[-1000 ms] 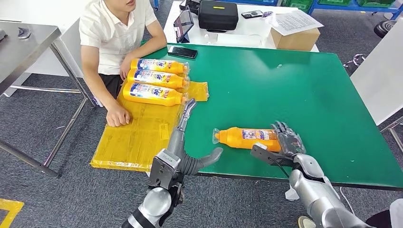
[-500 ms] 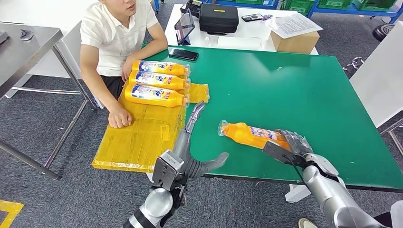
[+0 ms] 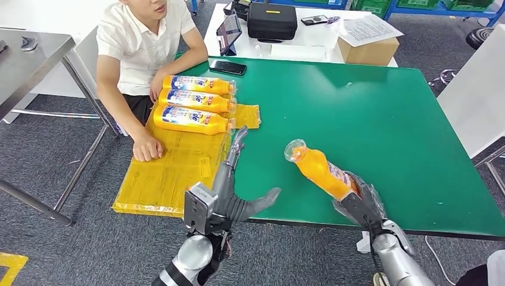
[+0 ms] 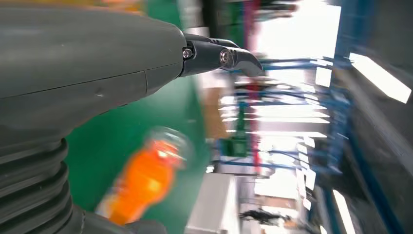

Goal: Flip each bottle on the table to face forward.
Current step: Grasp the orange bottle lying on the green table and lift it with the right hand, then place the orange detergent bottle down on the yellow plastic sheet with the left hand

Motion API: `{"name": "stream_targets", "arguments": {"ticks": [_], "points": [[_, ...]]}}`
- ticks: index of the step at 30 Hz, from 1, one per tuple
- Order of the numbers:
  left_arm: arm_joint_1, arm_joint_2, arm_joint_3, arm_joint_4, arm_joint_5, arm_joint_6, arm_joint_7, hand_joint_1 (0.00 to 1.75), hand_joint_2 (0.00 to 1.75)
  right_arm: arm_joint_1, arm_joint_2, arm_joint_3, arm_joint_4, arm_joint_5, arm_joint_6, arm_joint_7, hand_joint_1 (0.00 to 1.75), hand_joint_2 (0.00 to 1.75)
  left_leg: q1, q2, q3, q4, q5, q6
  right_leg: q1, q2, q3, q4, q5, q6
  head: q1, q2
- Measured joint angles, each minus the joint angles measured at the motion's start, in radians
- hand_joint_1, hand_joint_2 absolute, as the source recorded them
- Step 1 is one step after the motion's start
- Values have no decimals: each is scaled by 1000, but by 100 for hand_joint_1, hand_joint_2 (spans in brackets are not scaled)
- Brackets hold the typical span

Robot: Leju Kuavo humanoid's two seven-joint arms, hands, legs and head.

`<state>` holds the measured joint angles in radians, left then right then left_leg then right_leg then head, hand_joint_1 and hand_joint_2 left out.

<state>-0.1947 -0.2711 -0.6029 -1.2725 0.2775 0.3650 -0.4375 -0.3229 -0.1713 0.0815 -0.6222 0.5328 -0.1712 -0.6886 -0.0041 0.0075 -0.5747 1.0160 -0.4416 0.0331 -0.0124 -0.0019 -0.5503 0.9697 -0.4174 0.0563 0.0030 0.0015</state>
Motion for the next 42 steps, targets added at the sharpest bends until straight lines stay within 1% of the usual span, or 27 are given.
{"name": "stream_targets", "arguments": {"ticks": [3, 7, 9, 11, 14, 18, 22, 25, 29, 34, 38, 42], "points": [[53, 16, 39, 22, 99, -45, 29, 0, 175, 68, 33, -29, -94, -65, 12, 0, 175, 175, 0, 0, -5, 0, 1, 0, 0, 0, -5, 1, 0, 0, 0, 0], [114, 37, 77, 49, 138, -81, 27, 0, 175, 136, 61, -49, -198, -99, 29, 10, 175, 175, 0, -1, -13, 0, 2, 0, 0, 0, -12, 1, 0, 0, 0, 0], [126, 43, 86, 56, 150, -86, 38, 0, 175, 153, 69, -55, -229, -110, 37, 13, 175, 175, 0, -1, -15, 0, 2, 0, -1, 0, -13, 1, 0, 0, 0, 0], [137, 49, 94, 60, 187, -104, 70, 0, 175, 168, 77, -59, -258, -134, 52, 14, 175, 175, -1, -1, -16, 0, 2, 0, -1, 0, -14, 1, 0, 0, 0, 0], [162, 61, 99, 65, 279, -162, 108, 0, 175, 189, 99, -61, -310, -185, 76, 23, 175, 175, -1, -1, -19, 0, 2, 0, -1, 0, -18, 1, 0, 0, 0, 0], [184, 77, 97, 62, 342, -237, 106, 0, 175, 196, 136, -52, -371, -212, 85, 46, 175, 175, -1, -1, -22, 0, 2, 0, -1, 0, -21, 2, 0, 0, 0, 0], [180, 81, 94, 56, 361, -323, 99, 0, 175, 190, 167, -14, -398, -217, 96, 50, 175, 175, -1, -1, -23, 0, 3, -1, -1, -1, -22, 3, 0, 0, 0, 0], [172, 82, 94, 56, 360, -354, 101, 0, 175, 185, 185, 33, -401, -187, 80, 45, 175, 175, -1, -1, -24, 0, 3, -1, -1, -1, -23, 3, 0, 0, 0, 0], [158, 82, 94, 56, 359, -368, 108, 0, 175, 181, 208, 104, -400, -147, 47, 32, 175, 175, -1, -1, -24, 0, 3, -1, -1, -1, -23, 3, 0, 0, 0, 0], [144, 79, 94, 58, 386, -378, 128, 0, 175, 171, 223, 161, -397, -128, 25, 17, 175, 175, -1, -1, -25, 0, 3, 0, -1, -1, -24, 3, 0, 0, 0, 0], [107, 68, 99, 75, 459, -393, 139, 0, 175, 147, 240, 227, -380, -130, 16, 17, 175, 175, -1, -2, -25, 0, 3, 0, -1, -1, -24, 3, 0, 0, 0, 0], [69, 54, 109, 95, 492, -392, 134, 0, 175, 121, 257, 281, -342, -141, 14, 12, 175, 175, -1, -2, -25, 0, 4, -1, -1, -1, -24, 3, 0, 0, 0, 0]]}}
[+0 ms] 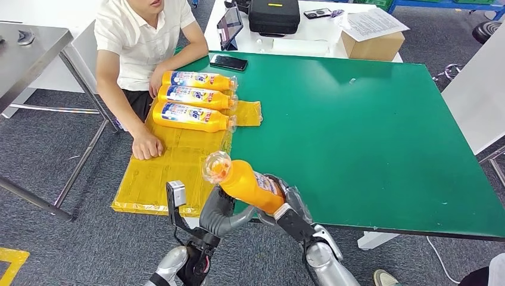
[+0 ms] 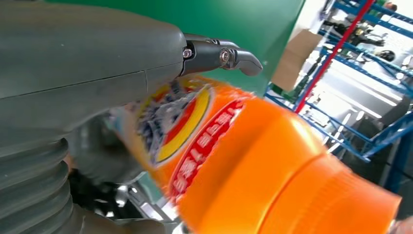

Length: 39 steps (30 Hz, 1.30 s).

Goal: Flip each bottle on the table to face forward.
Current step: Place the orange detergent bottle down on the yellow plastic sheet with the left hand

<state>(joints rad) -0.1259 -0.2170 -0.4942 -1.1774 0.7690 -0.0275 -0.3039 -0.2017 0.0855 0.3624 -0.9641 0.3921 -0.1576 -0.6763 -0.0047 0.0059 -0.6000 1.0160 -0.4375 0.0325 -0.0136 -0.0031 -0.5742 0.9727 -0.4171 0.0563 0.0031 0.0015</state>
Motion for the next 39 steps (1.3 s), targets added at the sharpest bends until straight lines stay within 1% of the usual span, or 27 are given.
{"name": "stream_targets", "arguments": {"ticks": [5, 13, 14, 17, 18, 19, 20, 21, 22, 24, 25, 26, 28, 30, 32, 35, 39], "points": [[-39, -19, 23, 29, 63, 15, 1, 0, 175, -23, 18, 54, 48, -26, 19, -12, 175, 175, 0, 0, 0, 0, 0, 0, 0, 0, 0, 0, 0, 0, 0, 0], [-69, -32, 35, 67, 58, 38, -28, 0, 175, -61, 34, 93, 109, -49, 24, -10, 175, 175, 0, -1, -1, 0, 0, 0, 0, 0, -1, 0, 0, 0, 0, 0], [-70, -33, 37, 70, 58, 41, -31, 7, 175, -64, 35, 95, 113, -49, 26, -9, 175, 175, 0, -1, -1, 0, 0, 0, 0, 0, -1, 0, 0, 0, 0, 0], [-75, -36, 41, 80, 47, 56, -50, 138, 175, -73, 36, 105, 126, -53, 42, 5, 175, 175, 0, -1, -1, 0, 0, 0, 0, 0, -1, 0, 0, 0, 0, 0], [-77, -38, 41, 84, 43, 61, -57, 175, 175, -77, 37, 108, 130, -54, 47, 10, 175, 175, 0, -1, -1, 0, 0, 0, 0, 0, -1, 0, 0, 0, 0, 0], [-80, -39, 42, 89, 38, 65, -63, 175, 175, -80, 37, 111, 134, -57, 52, 13, 172, 175, 0, -1, -1, 0, 0, 0, 0, 0, -1, 0, 0, 0, 0, 0], [-84, -40, 43, 94, 32, 67, -71, 175, 175, -84, 38, 115, 138, -64, 60, 15, 166, 175, 0, -1, -1, 0, 0, 0, 0, 0, -1, 0, 0, 0, 0, 0], [-88, -41, 45, 99, 26, 69, -79, 175, 175, -87, 39, 117, 140, -76, 72, 17, 156, 175, 0, -1, -1, 0, 0, 0, 0, 0, -1, 0, 0, 0, 0, 0], [-92, -41, 46, 104, 18, 69, -89, 175, 175, -89, 40, 119, 142, -95, 93, 22, 125, 175, 0, -1, -1, 0, 0, 0, 0, 0, -1, 0, 0, 0, 0, 0], [-97, -41, 54, 111, 1, 69, -107, 175, 175, -90, 42, 123, 138, -143, 162, 42, 47, 175, 0, -1, -1, 0, 0, 0, 0, 0, -1, 0, 0, 0, 0, 0], [-99, -42, 59, 113, -7, 68, -113, 175, 175, -89, 43, 127, 134, -172, 209, 57, 14, 131, 0, -1, -1, 0, 0, 0, 0, 0, -1, 0, 0, 0, 0, 0], [-102, -42, 65, 114, -12, 64, -118, 175, 175, -88, 43, 132, 128, -197, 259, 69, 1, 87, 0, -1, -1, 0, 0, 0, 0, -1, -1, 0, 0, 0, 0, 0], [-107, -42, 81, 114, -10, 43, -117, 175, 175, -86, 37, 145, 117, -247, 376, 79, 0, 0, 0, -2, -1, 0, 0, 0, 0, -1, -1, 0, 0, 0, 0, 0], [-109, -42, 100, 114, 9, 5, -108, 175, 175, -83, 24, 157, 113, -302, 490, 66, 0, 0, 0, -2, -1, 0, 0, 0, 0, -1, -1, 0, 0, 0, 0, 0], [-110, -42, 115, 113, 28, -29, -98, 175, 175, -77, 12, 162, 114, -343, 555, 44, 0, 0, 0, -2, -1, 0, 0, 0, 0, -1, -1, 0, 0, 0, 0, 0], [-109, -42, 131, 114, 41, -53, -86, 175, 175, -70, 5, 167, 118, -356, 570, 23, 0, 0, 0, -1, -1, 0, 0, 0, 0, 0, -1, 0, 0, 0, 0, 0], [-107, -43, 142, 114, 45, -59, -81, 175, 175, -70, 1, 176, 122, -357, 570, 15, 0, 0, 0, -1, -1, 0, 0, 0, 0, 0, -1, 0, 0, 0, 0, 0]]}}
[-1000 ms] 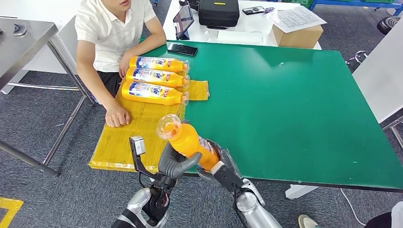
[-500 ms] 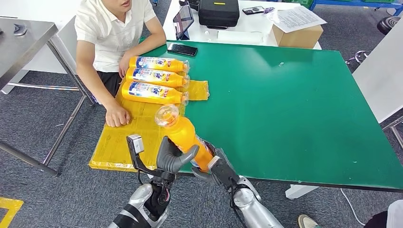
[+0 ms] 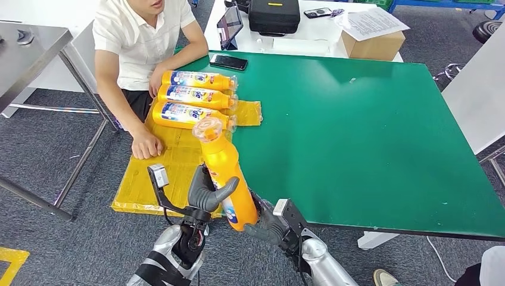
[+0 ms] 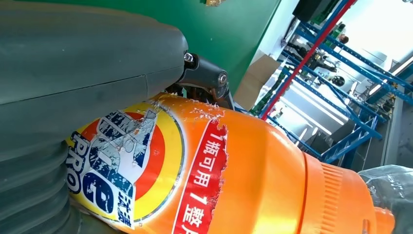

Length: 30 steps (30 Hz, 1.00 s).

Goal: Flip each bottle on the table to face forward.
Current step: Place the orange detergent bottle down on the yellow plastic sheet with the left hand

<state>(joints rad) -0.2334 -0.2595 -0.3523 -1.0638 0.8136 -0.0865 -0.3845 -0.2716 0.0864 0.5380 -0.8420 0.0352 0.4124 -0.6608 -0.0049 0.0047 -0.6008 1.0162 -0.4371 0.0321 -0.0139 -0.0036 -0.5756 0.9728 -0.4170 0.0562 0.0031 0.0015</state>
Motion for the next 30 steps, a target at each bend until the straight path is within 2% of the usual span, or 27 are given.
{"name": "stream_targets", "arguments": {"ticks": [17, 23, 24, 25, 28, 29, 30], "points": [[2, -1, 6, 0, 1, -2, 3, 175, 175, -1, 0, 4, 5, 0, -1, -3, 0, 0, 0, 0, 0, 0, 0, 0, 0, 0, 0, 0, 0, 0, 0, 0], [1, 0, 27, 0, 28, -2, 12, 174, 175, 16, -1, -5, 3, -20, -32, -6, 0, 0, 0, 0, 0, 0, 0, 0, 0, 0, 0, 0, 0, 0, 0, 0], [-1, 1, 35, 0, 17, 20, 5, 169, 175, 28, -1, -13, -2, -23, -51, -3, 0, 0, 0, 0, 0, 0, 0, 0, 0, 0, 0, 0, 0, 0, 0, 0], [-5, 3, 45, 0, -9, 62, -9, 155, 175, 45, -1, -24, -11, -24, -85, -1, 0, 0, 0, 0, 0, 0, 0, 0, 0, 0, 0, 0, 0, 0, 0, 0], [-25, 25, 74, -10, -229, 319, -88, 160, 175, 129, 8, -93, -78, -56, -255, 11, 0, 131, 1, -2, -2, 0, 0, 0, 0, 0, -1, 1, 0, 0, 0, 0], [-30, 36, 77, -17, -334, 413, -108, 175, 175, 158, 16, -128, -110, -82, -322, 18, 0, 131, 1, -2, -2, 0, 0, 0, 1, -1, -1, 1, 0, 0, 0, 0], [-33, 46, 77, -24, -414, 476, -118, 175, 175, 179, 23, -157, -137, -104, -372, 24, 0, 87, 1, -3, -2, 0, 0, 0, 0, -1, -1, 1, 0, 0, 0, 0]]}}
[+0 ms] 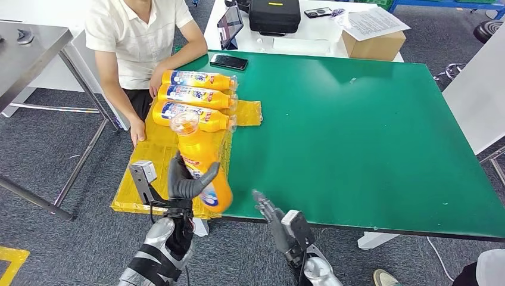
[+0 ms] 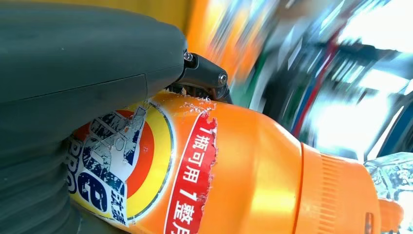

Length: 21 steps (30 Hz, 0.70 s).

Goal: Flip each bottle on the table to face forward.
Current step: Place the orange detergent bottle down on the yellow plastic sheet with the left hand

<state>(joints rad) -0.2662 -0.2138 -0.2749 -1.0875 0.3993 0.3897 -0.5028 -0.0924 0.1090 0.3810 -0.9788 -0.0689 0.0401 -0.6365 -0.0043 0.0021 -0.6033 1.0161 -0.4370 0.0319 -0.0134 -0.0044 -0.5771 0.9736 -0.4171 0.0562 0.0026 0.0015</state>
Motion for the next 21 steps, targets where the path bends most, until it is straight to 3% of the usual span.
{"name": "stream_targets", "arguments": {"ticks": [2, 4, 5, 8, 10, 12, 15, 17, 19, 20, 21], "points": [[-17, 20, -11, 1, -185, 91, 35, 175, 175, 24, 19, -73, -58, -43, -128, -8, 0, 0, 0, -1, -1, 0, 1, 0, 0, -1, -2, 0, 0, 0, 0, 0], [-68, 49, -47, 36, -524, 165, 125, 175, 175, 31, 55, -219, -154, -95, -315, -24, 0, 0, 0, -5, -4, 0, 4, 0, 0, -5, -3, 0, 1, 0, 0, 0], [-99, 63, -66, 59, -734, 185, 167, 175, 175, 32, 75, -314, -210, -118, -404, -30, 0, 44, -1, -7, -5, 0, 6, 0, -1, -8, -3, 0, 1, 0, 0, 0], [-138, 71, -71, 93, -1025, 100, 173, 175, 175, 37, 103, -483, -297, -108, -439, -40, 0, 175, -1, -7, -5, 0, 6, 0, -2, -9, -2, 0, 3, 0, 3, 0], [-143, 68, -50, 97, -969, 17, 172, 166, 175, 53, 126, -541, -337, -93, -434, -53, 0, 175, -2, -3, -5, 0, 6, 1, -2, -6, -4, 0, 5, -1, 2, 0], [-147, 60, -28, 97, -745, -50, 171, 151, 175, 65, 146, -577, -368, -81, -430, -59, 0, 175, -2, -1, -6, 0, 6, 0, -2, -5, -6, 0, 5, 0, 2, 0], [-163, 53, -18, 100, -457, -41, 164, 139, 175, 68, 161, -600, -395, -69, -427, -61, 0, 175, -1, -2, -6, 0, 6, 0, -1, -5, -6, 0, 5, 0, 2, 0], [-189, 56, -32, 120, -485, 17, 189, 140, 175, 68, 166, -606, -404, -63, -419, -62, 0, 175, -1, -2, -6, 0, 7, 0, 0, -5, -6, 1, 5, 0, 2, 0], [-219, 64, -59, 159, -671, 46, 230, 139, 175, 67, 167, -611, -407, -59, -411, -62, 0, 175, -1, -3, -6, 0, 7, -1, -1, -5, -6, 1, 5, 0, 2, 0], [-228, 68, -71, 177, -771, 47, 243, 133, 175, 65, 168, -613, -407, -58, -408, -62, 0, 175, -1, -3, -6, 0, 7, -1, -1, -5, -6, 2, 5, 0, 2, 0], [-234, 71, -82, 193, -847, 45, 251, 116, 175, 64, 169, -614, -407, -57, -406, -62, 0, 175, -1, -3, -6, 0, 7, -1, -1, -5, -6, 2, 5, 0, 2, 0]]}}
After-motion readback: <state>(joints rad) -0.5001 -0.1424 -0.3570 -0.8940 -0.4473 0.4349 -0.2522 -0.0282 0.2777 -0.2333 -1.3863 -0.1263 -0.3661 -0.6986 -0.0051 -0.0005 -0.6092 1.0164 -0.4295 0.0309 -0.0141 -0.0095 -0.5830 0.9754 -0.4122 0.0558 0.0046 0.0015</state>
